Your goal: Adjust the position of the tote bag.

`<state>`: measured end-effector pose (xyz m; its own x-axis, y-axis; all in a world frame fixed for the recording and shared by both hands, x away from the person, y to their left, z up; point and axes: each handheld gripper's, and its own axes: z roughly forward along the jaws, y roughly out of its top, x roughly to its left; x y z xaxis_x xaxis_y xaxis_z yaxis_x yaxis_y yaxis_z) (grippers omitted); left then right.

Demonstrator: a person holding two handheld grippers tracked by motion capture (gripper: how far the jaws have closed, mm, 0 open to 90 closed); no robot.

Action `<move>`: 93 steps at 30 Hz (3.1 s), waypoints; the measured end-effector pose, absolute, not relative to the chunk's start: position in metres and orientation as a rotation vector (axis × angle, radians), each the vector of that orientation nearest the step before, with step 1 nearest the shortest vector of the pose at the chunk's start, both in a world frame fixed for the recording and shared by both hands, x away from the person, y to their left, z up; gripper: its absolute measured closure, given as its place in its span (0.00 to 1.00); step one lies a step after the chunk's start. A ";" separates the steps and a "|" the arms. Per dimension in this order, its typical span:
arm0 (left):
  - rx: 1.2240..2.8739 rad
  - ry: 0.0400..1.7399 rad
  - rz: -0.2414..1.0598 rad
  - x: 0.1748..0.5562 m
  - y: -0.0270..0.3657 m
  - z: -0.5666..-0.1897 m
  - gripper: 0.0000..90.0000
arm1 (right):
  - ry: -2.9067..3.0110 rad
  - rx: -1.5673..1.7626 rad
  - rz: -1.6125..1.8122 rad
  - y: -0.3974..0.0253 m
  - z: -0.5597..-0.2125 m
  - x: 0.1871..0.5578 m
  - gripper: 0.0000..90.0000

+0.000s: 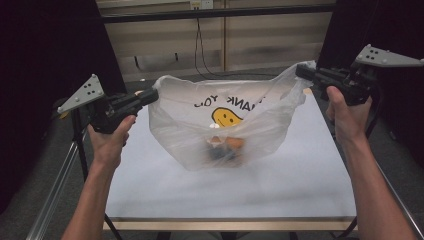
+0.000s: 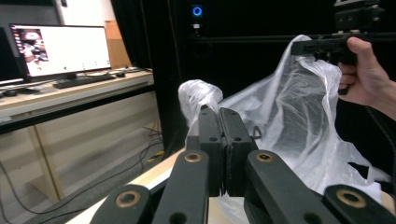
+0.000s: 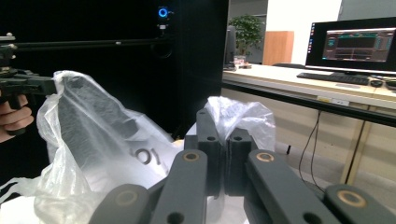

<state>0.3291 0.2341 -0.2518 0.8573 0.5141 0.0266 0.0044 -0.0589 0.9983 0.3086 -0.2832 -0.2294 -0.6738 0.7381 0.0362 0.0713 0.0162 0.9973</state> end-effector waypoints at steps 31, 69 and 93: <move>1.594 0.605 0.431 0.352 0.269 -0.298 0.99 | 1.816 0.947 1.656 -0.290 -0.273 0.318 0.99; 1.831 0.638 0.344 0.363 0.264 -0.380 0.99 | 1.953 1.097 1.578 -0.294 -0.373 0.318 0.99; 1.991 0.662 0.328 0.370 0.260 -0.412 0.99 | 2.059 1.175 1.408 -0.291 -0.407 0.326 0.99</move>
<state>0.3704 0.2603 -0.4116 0.8154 0.5771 -0.0444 0.3144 -0.3772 0.8711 0.3265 -0.2913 -0.4067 -0.5768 0.8050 0.1392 0.4218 0.1475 0.8946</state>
